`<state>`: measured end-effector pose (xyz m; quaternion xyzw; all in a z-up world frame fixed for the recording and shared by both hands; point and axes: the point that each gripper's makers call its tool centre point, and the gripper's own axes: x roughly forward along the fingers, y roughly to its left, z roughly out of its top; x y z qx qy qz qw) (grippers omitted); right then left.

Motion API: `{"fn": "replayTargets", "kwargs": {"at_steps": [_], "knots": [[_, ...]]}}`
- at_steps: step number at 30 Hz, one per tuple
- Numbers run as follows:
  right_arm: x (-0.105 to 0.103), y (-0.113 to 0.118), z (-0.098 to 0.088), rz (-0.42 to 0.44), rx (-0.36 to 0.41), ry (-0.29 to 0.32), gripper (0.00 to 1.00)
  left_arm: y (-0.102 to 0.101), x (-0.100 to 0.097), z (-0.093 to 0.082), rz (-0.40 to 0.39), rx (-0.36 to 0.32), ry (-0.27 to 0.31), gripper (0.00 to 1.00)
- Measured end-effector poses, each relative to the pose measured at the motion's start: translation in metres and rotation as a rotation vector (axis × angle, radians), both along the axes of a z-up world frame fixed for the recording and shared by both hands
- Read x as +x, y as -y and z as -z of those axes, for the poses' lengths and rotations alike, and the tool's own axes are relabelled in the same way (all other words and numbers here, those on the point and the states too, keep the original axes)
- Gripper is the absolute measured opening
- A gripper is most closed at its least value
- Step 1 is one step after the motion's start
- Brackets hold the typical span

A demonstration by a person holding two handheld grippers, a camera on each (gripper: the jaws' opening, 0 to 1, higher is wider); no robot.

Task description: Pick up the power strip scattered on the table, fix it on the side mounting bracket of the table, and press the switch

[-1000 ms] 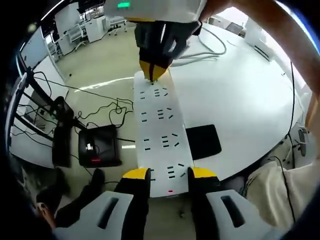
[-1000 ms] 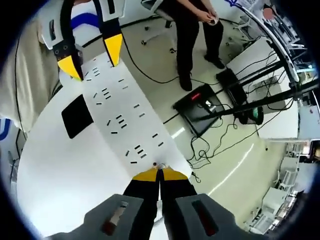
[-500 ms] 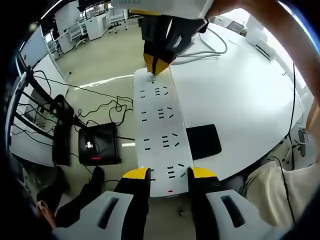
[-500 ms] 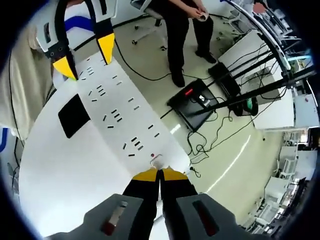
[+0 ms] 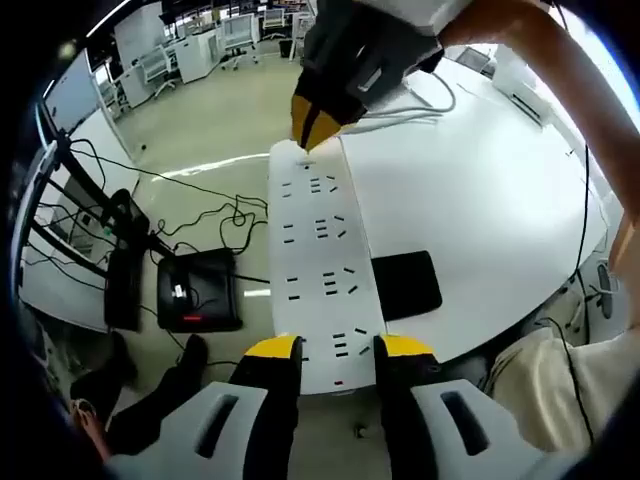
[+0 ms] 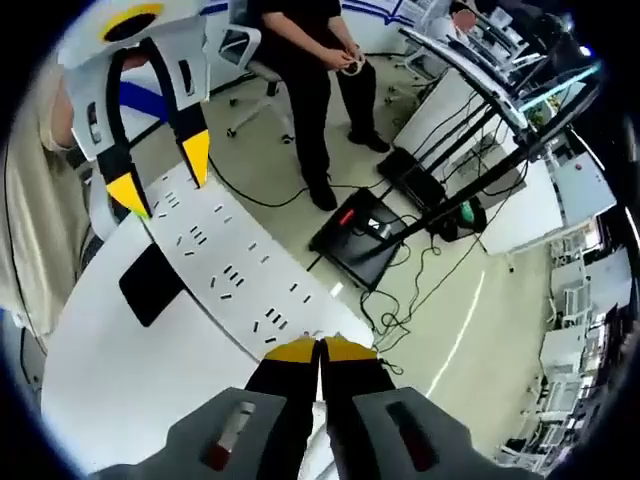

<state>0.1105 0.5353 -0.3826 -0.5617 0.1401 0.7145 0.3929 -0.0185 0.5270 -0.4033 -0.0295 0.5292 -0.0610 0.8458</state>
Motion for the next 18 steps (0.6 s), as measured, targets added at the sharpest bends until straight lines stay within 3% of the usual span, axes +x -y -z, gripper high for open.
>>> {"fn": "replayTargets", "kwargs": {"at_steps": [6,18], "knots": [[0.003,0.009,-0.013,0.089,0.093,-0.028,0.04,0.000,-0.002,-0.002,-0.016,0.002,0.006,0.36],[-0.005,0.001,-0.039,0.166,0.268,-0.131,0.06,0.004,-0.009,-0.007,0.007,-0.061,0.129,0.39]]}}
